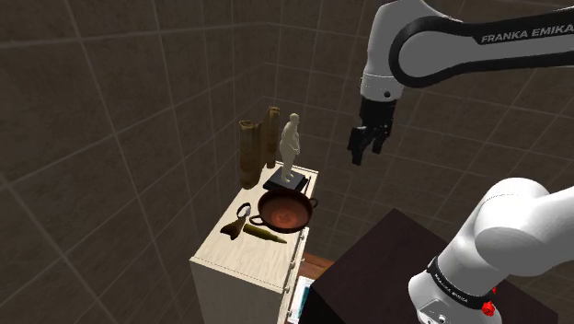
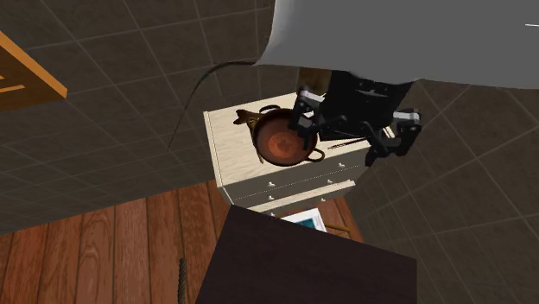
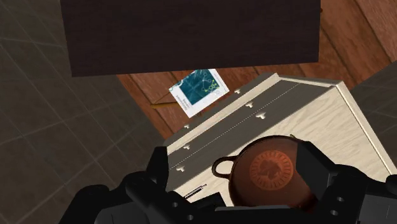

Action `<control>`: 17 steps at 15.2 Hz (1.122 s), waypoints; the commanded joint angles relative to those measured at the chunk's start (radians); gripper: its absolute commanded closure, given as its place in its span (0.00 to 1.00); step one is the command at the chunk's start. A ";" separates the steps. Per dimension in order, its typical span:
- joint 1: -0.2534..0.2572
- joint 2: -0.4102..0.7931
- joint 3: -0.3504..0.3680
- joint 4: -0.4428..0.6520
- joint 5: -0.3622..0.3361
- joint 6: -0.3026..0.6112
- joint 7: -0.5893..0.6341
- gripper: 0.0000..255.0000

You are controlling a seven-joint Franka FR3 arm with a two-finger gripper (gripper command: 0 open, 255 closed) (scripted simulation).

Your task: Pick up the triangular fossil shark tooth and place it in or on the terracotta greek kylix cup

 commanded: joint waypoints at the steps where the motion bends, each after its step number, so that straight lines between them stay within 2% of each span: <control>1: 0.015 0.040 0.033 -0.015 0.019 0.073 0.033 0.00; 6: 0.043 0.174 0.114 -0.016 0.046 0.247 0.114 0.00; 10: 0.054 0.304 0.179 0.010 0.042 0.380 0.187 0.00; 14: 0.056 0.448 0.241 0.060 0.003 0.499 0.275 0.00; 17: 0.054 0.563 0.282 0.112 -0.056 0.575 0.355 0.00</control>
